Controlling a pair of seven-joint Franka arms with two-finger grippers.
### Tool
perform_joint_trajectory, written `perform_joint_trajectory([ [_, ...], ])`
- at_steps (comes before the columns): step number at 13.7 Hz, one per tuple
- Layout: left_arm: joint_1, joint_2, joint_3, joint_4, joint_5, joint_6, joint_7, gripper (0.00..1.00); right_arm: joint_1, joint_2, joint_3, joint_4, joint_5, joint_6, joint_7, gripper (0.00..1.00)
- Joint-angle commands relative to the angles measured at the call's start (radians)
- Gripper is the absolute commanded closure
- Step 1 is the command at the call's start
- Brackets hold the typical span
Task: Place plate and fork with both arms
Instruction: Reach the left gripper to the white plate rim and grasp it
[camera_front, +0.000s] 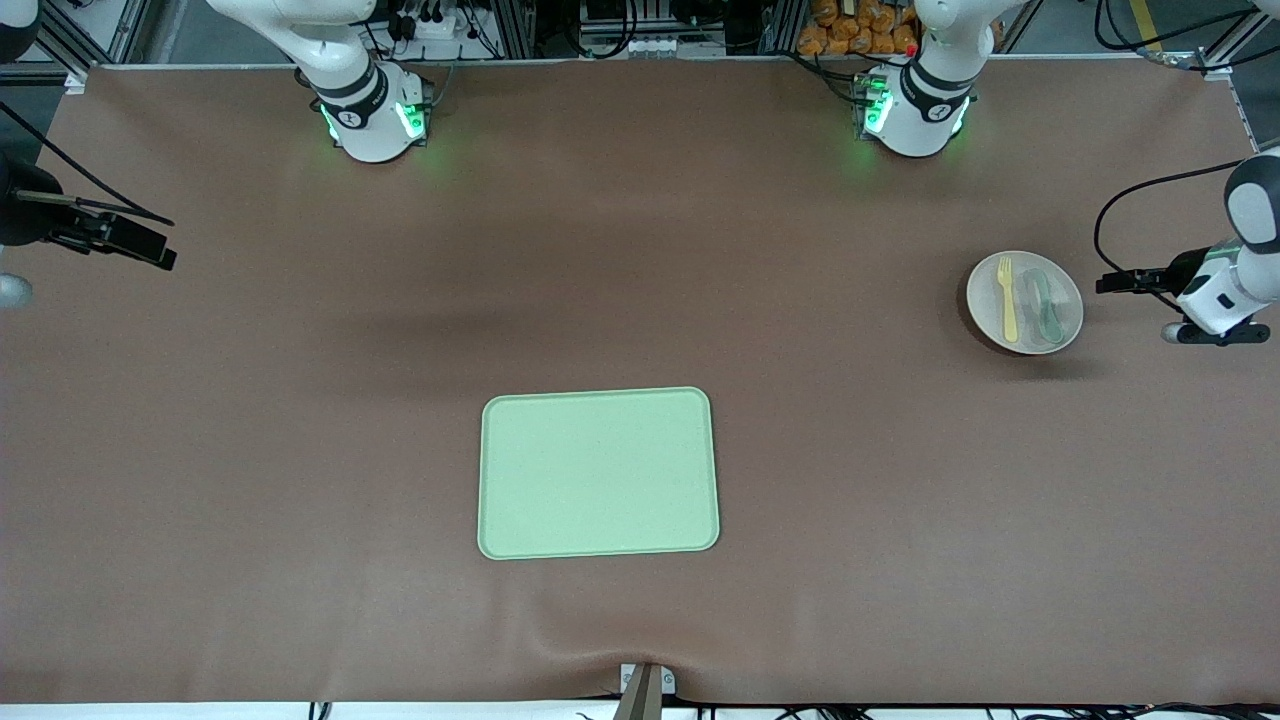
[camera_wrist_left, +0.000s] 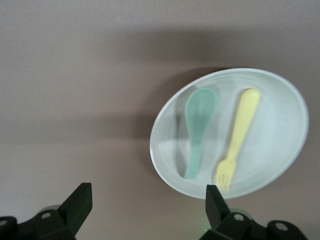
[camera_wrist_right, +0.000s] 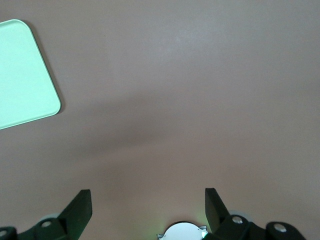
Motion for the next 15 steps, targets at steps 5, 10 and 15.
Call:
perform_joint_trajectory([
  [5,0.020,0.108,-0.012,-0.027,0.015,0.138,0.038,0.00,-0.002,0.010,0.004,0.022,-0.011,-0.009,-0.007,0.00],
  [10,0.059,0.153,-0.013,-0.026,0.016,0.169,0.074,0.00,-0.002,0.010,0.004,0.022,-0.010,-0.009,-0.007,0.00],
  [15,0.057,0.179,-0.016,-0.024,0.016,0.176,0.074,0.00,-0.005,0.010,0.003,0.022,-0.010,-0.009,-0.007,0.00],
])
